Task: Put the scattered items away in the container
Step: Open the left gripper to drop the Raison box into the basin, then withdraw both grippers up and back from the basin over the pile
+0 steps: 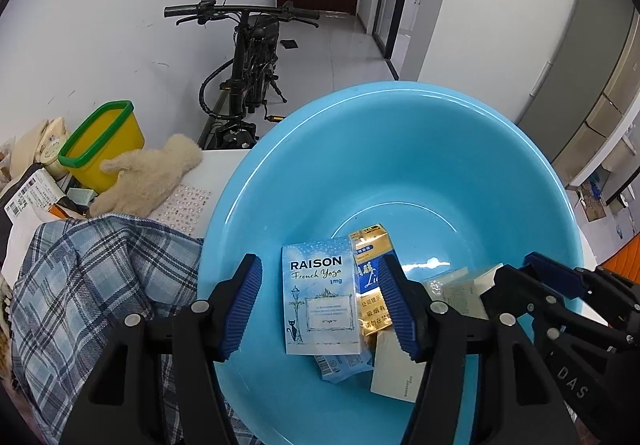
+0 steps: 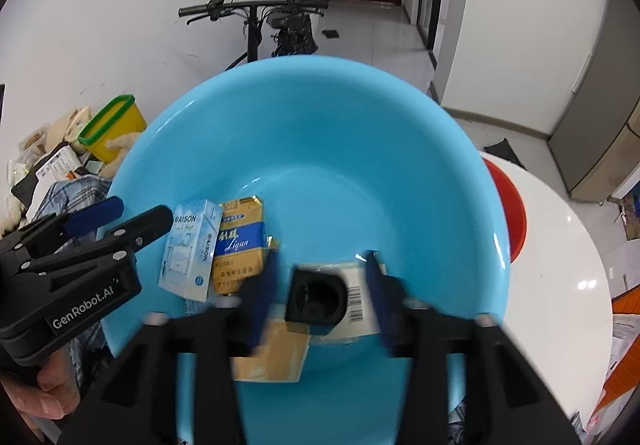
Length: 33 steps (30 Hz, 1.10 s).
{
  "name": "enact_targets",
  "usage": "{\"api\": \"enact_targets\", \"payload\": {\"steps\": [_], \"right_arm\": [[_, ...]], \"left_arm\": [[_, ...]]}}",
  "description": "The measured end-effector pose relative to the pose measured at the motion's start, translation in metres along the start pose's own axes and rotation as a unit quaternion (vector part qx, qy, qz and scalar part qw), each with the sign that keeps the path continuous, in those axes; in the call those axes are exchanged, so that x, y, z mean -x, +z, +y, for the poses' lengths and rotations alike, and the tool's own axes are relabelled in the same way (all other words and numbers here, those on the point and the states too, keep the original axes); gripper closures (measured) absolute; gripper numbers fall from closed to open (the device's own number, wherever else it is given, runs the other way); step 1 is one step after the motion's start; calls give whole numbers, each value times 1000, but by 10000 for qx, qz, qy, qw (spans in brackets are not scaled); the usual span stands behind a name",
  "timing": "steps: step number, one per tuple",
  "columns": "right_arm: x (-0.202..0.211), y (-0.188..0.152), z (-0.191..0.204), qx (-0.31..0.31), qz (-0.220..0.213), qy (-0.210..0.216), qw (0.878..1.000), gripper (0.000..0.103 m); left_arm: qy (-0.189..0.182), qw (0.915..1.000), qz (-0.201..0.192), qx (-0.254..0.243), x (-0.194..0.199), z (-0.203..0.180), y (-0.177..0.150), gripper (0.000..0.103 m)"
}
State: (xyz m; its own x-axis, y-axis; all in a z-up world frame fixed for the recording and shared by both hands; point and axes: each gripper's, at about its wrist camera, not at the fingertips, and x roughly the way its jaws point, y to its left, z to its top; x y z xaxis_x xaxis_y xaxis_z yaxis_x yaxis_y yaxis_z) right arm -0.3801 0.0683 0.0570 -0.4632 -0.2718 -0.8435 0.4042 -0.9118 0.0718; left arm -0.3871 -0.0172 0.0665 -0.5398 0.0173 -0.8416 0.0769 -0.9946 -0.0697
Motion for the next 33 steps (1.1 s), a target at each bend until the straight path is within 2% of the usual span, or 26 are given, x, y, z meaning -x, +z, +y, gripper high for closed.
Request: {"api": "enact_targets", "payload": {"steps": [8, 10, 12, 14, 16, 18, 20, 22, 23, 29, 31, 33], "right_arm": [[5, -2, -7, -84, -111, -6, 9999, 41], [6, -3, -8, -77, -156, -26, 9998, 41], [8, -4, -8, -52, -269, -38, 9996, 35], [11, -6, -8, 21, -444, -75, 9990, 27], [16, -8, -7, 112, -664, -179, 9976, 20], [21, -10, -8, 179, -935, -313, 9950, 18], [27, -13, -10, 194, -1246, -377, 9913, 15], [33, -15, -12, 210, -1584, -397, 9864, 6], [37, -16, -12, 227, -1732, -392, 9839, 1], [53, -22, -15, 15, -2358, -184, 9716, 1], [57, -23, -17, -35, -2509, -166, 9679, 1], [57, -23, -17, -38, -2556, -284, 9663, 1]], "left_arm": [[135, 9999, -58, -36, 2, 2, -2, 39], [89, 9999, -122, -1, 4, 3, -2, 36], [-29, 9995, -301, 11, 8, 5, -4, 31], [-173, 9975, -674, -82, 16, 4, -7, 29], [-121, 9928, -1172, -224, 28, 1, -11, 16], [-93, 9851, -1687, -311, 40, 1, -15, 15], [-170, 9791, -1992, -363, 49, 2, -17, 9], [-275, 9737, -2232, -359, 57, 5, -18, 0], [-300, 9696, -2408, -318, 62, 7, -19, 0], [-419, 9451, -3217, -394, 88, 13, -31, 0], [-360, 9446, -3240, -385, 93, 14, -33, 0], [-454, 9415, -3321, -341, 98, 16, -34, 0]]}}
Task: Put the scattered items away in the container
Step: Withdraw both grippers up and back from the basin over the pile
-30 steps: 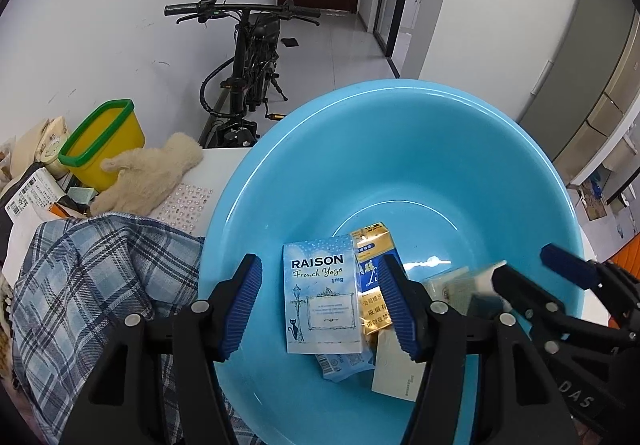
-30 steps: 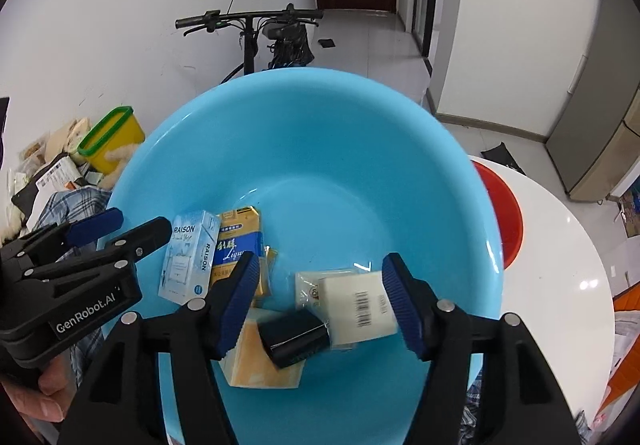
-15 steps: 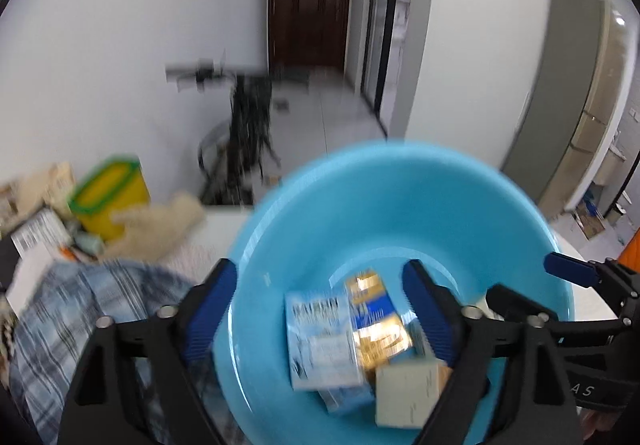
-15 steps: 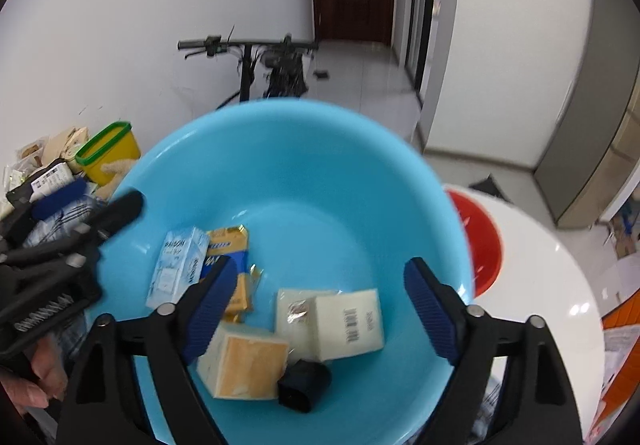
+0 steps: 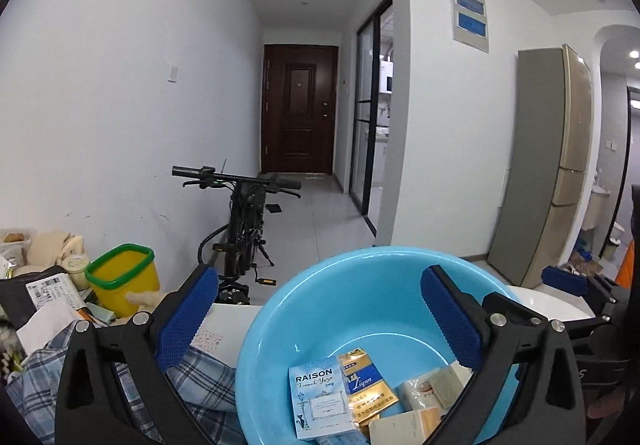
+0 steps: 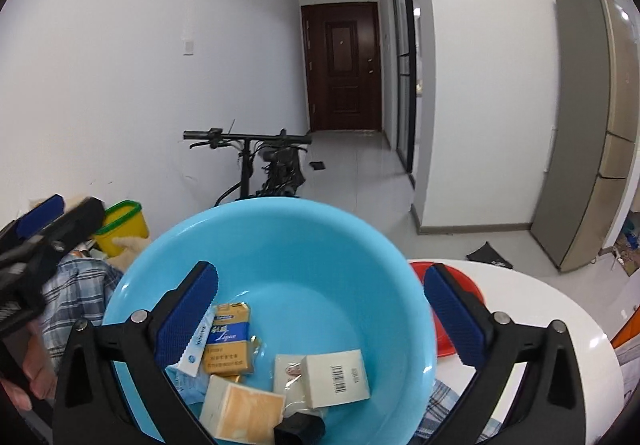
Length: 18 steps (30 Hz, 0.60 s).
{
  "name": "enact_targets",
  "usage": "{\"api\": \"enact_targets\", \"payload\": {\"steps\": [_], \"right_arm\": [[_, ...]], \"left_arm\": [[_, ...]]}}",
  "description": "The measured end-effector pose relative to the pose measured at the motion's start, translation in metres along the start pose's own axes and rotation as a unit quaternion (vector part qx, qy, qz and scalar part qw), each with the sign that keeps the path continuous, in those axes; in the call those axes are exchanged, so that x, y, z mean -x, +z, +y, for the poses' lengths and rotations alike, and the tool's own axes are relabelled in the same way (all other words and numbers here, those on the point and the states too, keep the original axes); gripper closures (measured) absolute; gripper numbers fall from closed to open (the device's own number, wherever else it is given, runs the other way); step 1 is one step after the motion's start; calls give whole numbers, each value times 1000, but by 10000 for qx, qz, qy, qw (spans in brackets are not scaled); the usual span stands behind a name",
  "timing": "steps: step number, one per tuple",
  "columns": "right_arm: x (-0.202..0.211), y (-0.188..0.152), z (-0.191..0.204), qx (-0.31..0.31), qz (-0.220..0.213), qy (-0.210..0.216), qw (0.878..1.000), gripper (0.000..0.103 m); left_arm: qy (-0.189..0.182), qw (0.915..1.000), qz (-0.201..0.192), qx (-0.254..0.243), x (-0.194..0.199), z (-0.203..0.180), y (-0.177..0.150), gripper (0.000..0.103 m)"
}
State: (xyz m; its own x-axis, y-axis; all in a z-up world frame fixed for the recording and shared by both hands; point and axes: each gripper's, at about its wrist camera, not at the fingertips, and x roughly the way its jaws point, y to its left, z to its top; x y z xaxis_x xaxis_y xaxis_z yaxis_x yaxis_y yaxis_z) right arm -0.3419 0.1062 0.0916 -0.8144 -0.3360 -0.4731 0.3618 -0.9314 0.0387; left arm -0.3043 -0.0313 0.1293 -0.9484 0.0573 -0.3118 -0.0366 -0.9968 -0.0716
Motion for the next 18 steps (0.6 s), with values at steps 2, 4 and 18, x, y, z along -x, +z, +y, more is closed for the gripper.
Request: {"api": "enact_targets", "payload": {"steps": [2, 4, 18], "right_arm": [[-1, 0, 0, 47, 10, -94, 9999, 0], [-2, -1, -1, 54, 3, -93, 9999, 0], [14, -10, -9, -83, -157, -165, 9997, 0]], "left_arm": [[-57, 9999, -90, -33, 4, -1, 1, 0], [-13, 9998, -133, -177, 5, -4, 1, 0], [26, 9996, -165, -229, 13, -13, -10, 0]]}}
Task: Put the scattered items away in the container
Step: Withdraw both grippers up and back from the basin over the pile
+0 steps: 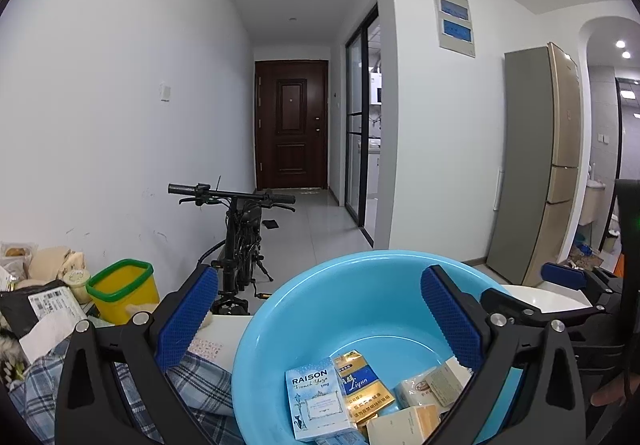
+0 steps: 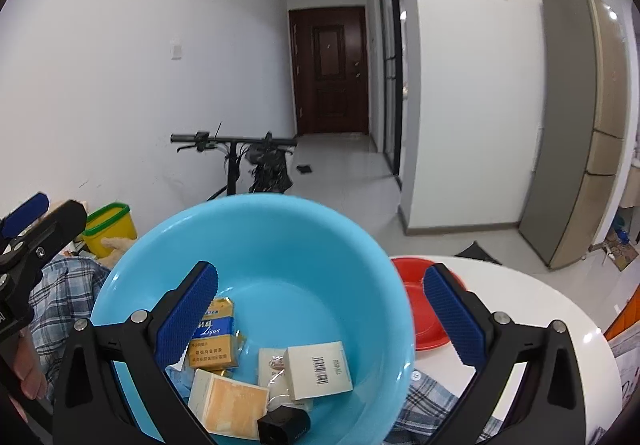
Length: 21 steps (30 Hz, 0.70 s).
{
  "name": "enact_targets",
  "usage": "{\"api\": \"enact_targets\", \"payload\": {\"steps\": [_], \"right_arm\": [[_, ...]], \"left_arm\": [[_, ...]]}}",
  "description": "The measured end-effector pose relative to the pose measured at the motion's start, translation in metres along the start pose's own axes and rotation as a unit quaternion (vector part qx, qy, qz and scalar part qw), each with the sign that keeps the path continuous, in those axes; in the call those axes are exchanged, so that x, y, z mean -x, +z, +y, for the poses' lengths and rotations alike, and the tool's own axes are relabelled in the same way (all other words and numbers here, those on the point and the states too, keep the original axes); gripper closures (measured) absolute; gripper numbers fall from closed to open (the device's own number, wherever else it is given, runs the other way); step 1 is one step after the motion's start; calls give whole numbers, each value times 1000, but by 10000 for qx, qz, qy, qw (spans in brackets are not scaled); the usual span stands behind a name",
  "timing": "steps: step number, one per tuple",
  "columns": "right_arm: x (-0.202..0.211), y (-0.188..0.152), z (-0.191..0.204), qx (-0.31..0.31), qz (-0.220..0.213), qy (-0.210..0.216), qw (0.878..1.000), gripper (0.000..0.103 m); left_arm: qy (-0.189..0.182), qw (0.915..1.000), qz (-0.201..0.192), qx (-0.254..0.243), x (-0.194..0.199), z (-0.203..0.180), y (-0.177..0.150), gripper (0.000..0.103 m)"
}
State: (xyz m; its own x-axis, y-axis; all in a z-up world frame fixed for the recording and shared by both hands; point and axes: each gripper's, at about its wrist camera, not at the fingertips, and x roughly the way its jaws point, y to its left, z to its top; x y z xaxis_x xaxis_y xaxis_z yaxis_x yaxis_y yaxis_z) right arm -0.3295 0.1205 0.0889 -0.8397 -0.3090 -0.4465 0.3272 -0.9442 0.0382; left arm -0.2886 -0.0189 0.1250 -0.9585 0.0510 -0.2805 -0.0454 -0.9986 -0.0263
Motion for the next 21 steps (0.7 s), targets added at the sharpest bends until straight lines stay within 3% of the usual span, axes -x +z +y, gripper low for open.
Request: {"api": "enact_targets", "payload": {"steps": [4, 9, 17, 21], "right_arm": [[12, -4, 6, 140, 0, 110, 9998, 1], [37, -13, 10, 138, -88, 188, 9997, 0], [82, -34, 10, 8, -25, 461, 9989, 0], [107, -47, 11, 52, 83, 535, 9985, 0]], "left_arm": [[-115, 9998, -13, 142, 15, 8, -5, 0], [-143, 9998, 96, -73, 37, 7, -10, 0], [-259, 9996, -86, 29, 87, 15, -13, 0], [-284, 9993, -180, -160, 114, 2, -16, 0]]}}
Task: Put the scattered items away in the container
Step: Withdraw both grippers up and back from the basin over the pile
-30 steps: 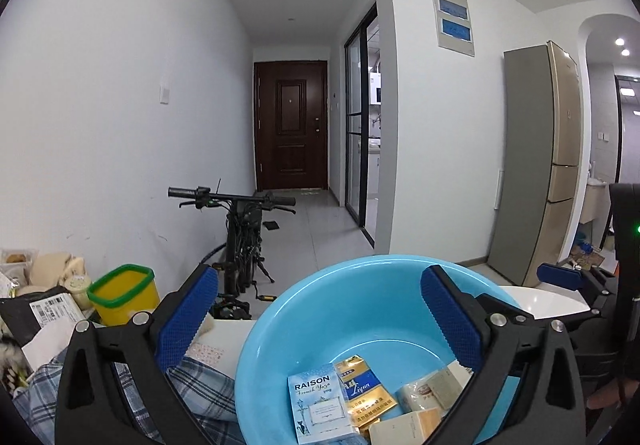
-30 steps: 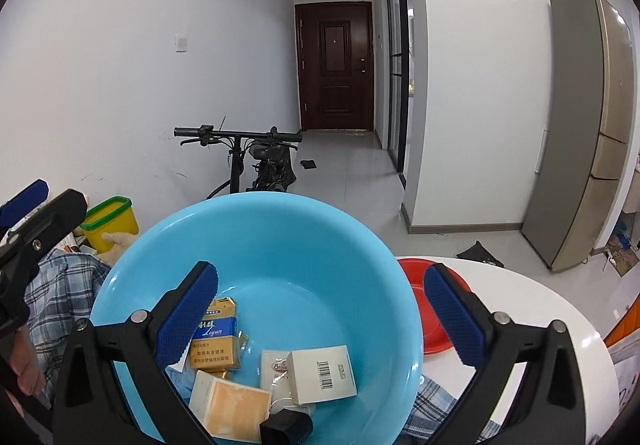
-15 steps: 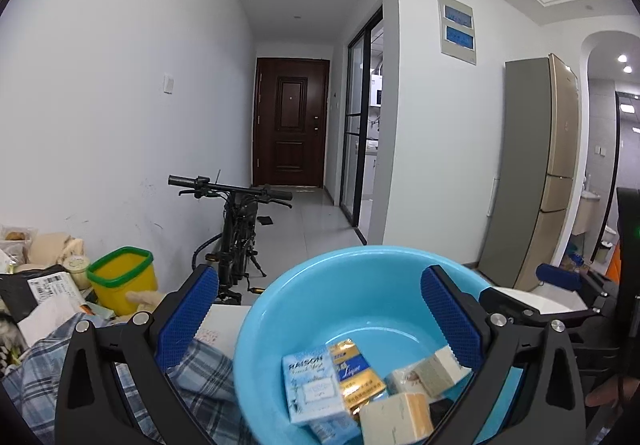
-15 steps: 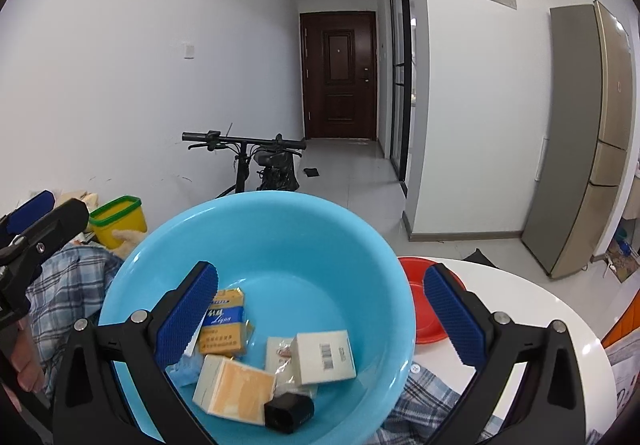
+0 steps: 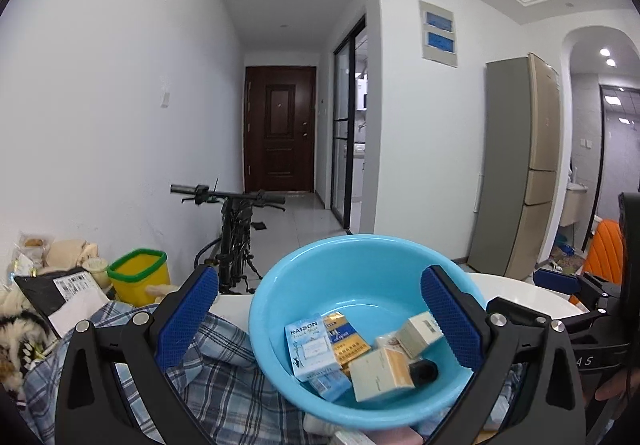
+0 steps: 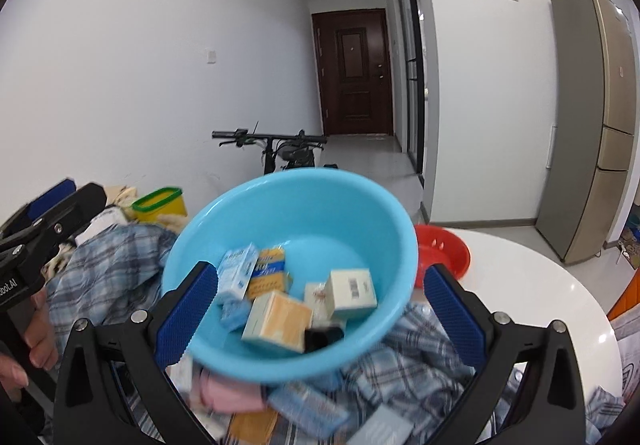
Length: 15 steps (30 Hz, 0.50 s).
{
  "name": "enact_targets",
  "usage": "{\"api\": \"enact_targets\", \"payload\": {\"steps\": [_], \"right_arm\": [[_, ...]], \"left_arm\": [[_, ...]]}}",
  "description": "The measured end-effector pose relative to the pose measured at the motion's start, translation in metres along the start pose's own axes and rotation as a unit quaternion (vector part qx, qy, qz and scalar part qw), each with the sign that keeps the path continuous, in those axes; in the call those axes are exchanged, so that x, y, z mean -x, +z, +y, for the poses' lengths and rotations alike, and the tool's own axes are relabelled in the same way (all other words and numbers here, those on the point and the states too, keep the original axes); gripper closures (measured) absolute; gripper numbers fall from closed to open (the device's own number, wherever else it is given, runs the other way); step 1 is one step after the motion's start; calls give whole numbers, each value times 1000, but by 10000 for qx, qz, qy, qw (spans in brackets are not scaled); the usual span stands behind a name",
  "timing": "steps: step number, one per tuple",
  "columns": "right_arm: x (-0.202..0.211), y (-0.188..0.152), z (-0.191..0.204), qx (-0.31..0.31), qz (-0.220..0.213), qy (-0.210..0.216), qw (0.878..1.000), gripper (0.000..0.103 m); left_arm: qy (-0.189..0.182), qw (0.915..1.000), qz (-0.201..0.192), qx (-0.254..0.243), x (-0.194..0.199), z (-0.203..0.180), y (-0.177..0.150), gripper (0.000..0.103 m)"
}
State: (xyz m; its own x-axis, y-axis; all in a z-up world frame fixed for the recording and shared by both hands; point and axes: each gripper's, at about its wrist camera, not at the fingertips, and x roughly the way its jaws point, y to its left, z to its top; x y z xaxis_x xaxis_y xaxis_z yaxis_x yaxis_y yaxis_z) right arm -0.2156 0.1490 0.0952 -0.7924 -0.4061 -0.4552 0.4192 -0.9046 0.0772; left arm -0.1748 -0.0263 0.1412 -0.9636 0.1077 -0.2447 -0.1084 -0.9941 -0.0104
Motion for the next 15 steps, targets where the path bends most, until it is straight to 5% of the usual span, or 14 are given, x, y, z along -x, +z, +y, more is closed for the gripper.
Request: {"api": "enact_targets", "payload": {"steps": [3, 10, 15], "right_arm": [[19, -9, 4, 69, 18, 52, 10000, 0], [73, -32, 15, 291, -253, 102, 9992, 0], [106, -55, 24, 474, -398, 164, 9980, 0]], "left_arm": [[111, 9999, -17, -30, 24, -11, -4, 0], [-258, 9990, 284, 239, 75, -19, -22, 0], [25, 9995, 241, -190, 112, -30, -44, 0]]}}
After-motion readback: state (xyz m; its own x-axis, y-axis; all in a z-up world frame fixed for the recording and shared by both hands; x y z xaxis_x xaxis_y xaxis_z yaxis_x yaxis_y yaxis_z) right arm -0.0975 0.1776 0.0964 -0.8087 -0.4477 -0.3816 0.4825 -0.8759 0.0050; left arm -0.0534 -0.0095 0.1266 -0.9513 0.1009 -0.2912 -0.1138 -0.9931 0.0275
